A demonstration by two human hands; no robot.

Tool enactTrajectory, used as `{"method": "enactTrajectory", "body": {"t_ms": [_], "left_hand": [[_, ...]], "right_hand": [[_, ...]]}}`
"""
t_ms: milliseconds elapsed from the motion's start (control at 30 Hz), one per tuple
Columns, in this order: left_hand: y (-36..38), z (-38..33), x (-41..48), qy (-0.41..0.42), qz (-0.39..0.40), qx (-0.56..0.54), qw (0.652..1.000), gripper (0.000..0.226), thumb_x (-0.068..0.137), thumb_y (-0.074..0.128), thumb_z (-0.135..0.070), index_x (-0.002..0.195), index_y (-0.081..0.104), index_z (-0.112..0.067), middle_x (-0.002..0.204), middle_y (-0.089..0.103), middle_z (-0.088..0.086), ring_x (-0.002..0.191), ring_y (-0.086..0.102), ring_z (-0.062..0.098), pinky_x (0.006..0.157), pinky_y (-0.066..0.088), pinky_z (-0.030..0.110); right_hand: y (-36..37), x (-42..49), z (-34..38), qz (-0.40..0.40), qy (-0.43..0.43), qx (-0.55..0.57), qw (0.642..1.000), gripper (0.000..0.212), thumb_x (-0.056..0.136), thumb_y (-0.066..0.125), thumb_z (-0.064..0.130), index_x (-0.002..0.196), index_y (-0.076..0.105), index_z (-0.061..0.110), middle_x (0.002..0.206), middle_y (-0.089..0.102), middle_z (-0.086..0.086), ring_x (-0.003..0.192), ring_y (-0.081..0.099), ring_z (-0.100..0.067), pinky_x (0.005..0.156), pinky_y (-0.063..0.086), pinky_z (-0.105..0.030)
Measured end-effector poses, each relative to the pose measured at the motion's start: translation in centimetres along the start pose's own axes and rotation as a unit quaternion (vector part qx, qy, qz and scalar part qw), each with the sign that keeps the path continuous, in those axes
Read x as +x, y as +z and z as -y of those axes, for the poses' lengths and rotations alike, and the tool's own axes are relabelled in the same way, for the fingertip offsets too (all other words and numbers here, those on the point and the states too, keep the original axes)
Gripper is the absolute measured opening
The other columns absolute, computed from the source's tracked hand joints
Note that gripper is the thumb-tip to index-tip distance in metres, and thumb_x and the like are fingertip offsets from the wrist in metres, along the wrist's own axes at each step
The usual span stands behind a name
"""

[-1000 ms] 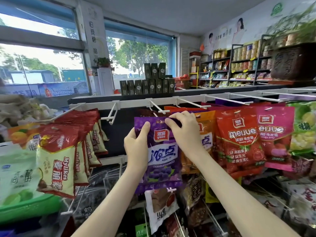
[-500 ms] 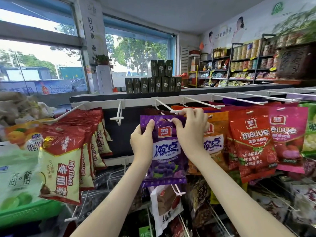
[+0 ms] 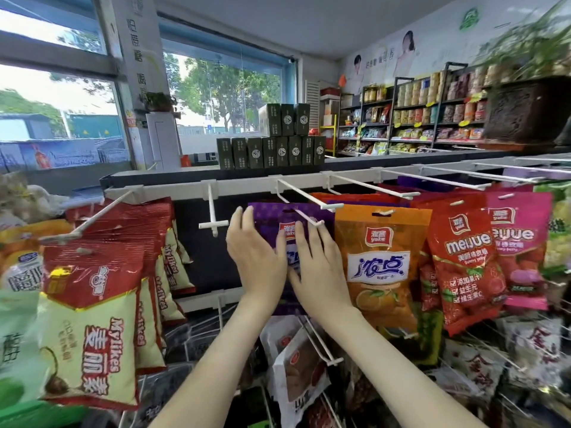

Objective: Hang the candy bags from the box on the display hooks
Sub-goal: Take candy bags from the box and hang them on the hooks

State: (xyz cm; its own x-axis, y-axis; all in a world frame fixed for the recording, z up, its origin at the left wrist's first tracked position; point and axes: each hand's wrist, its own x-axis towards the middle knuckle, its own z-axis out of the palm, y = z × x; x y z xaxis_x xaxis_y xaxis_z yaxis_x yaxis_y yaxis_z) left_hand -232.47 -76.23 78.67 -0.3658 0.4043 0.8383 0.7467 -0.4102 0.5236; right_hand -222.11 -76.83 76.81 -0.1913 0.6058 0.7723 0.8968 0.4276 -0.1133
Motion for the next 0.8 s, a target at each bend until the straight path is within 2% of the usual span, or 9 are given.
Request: {"method": "enactTrajectory", "body": {"t_ms": [67,133,367,500,633,700,800], "left_hand": [[0.4,1.6,-1.0,0.148,0.044,0.123,0.98,0.055,0.091,0.048,-0.027,0.141,0.033,-0.009,0.147,0.03,0.018,0.137,0.027,0.032,0.114,0.016,0.042],[0.7,3.0,-1.8,0.203,0.101,0.167,0.959,0.051,0.093,0.039,-0.026,0.143,0.037,-0.016,0.151,0.033,0.015,0.141,0.028,0.033,0.115,0.013,0.048],[-0.1,3.3,-2.7,0.185,0.17,0.193,0.948,0.052,0.093,0.034,-0.024,0.144,0.04,-0.018,0.15,0.036,0.017,0.14,0.031,0.034,0.111,0.013,0.053],[-1.1,1.8,-4.6,0.153,0.168,0.163,0.96,0.05,0.09,0.036,-0.023,0.137,0.049,-0.013,0.144,0.044,0.016,0.136,0.039,0.03,0.112,0.019,0.05],[-2.1,-1.0,-7.6,0.152,0.145,0.054,0.976,0.044,0.089,0.041,-0.014,0.129,0.055,-0.002,0.131,0.057,0.014,0.123,0.052,0.026,0.106,0.038,0.043],[-2.2,-3.1,-9.6,0.151,0.152,0.006,0.977,0.043,0.088,0.042,-0.011,0.128,0.054,0.001,0.128,0.059,0.015,0.12,0.051,0.024,0.103,0.039,0.036],[-1.3,-7.1,-13.3,0.151,0.182,-0.033,0.971,0.041,0.089,0.044,-0.012,0.127,0.054,0.001,0.126,0.059,0.015,0.118,0.052,0.024,0.101,0.041,0.034]], "right_hand": [[0.4,0.2,0.1,0.009,-0.001,-0.012,1.0,0.069,0.087,0.061,0.021,0.147,0.029,0.006,0.152,0.03,-0.014,0.143,0.02,-0.029,0.113,0.01,-0.038],[0.7,0.4,0.0,0.019,-0.009,-0.035,0.999,0.067,0.088,0.058,0.018,0.147,0.029,0.006,0.152,0.029,-0.014,0.144,0.017,-0.029,0.115,0.01,-0.04],[0.5,-0.2,-0.2,0.06,-0.029,-0.014,0.998,0.073,0.088,0.058,0.016,0.149,0.017,0.006,0.157,0.016,-0.013,0.145,0.002,-0.026,0.116,0.005,-0.04],[-1.0,-1.9,-0.4,0.076,-0.043,0.081,0.993,0.066,0.093,0.049,0.008,0.15,0.015,0.009,0.158,0.007,-0.008,0.145,-0.006,-0.015,0.117,0.003,-0.031],[-4.0,-4.6,-1.6,0.065,-0.077,0.128,0.987,0.058,0.094,0.041,0.009,0.149,0.023,0.01,0.157,0.017,-0.006,0.146,0.004,-0.014,0.117,0.004,-0.024],[-5.7,-6.6,-3.1,0.065,-0.09,0.128,0.986,0.057,0.093,0.034,0.016,0.149,0.025,0.012,0.156,0.021,-0.005,0.146,0.008,-0.015,0.118,0.006,-0.024],[-8.6,-10.4,-7.1,0.059,-0.083,0.116,0.988,0.057,0.092,0.037,0.014,0.148,0.026,0.012,0.155,0.025,-0.006,0.145,0.014,-0.017,0.118,0.014,-0.03]]}}
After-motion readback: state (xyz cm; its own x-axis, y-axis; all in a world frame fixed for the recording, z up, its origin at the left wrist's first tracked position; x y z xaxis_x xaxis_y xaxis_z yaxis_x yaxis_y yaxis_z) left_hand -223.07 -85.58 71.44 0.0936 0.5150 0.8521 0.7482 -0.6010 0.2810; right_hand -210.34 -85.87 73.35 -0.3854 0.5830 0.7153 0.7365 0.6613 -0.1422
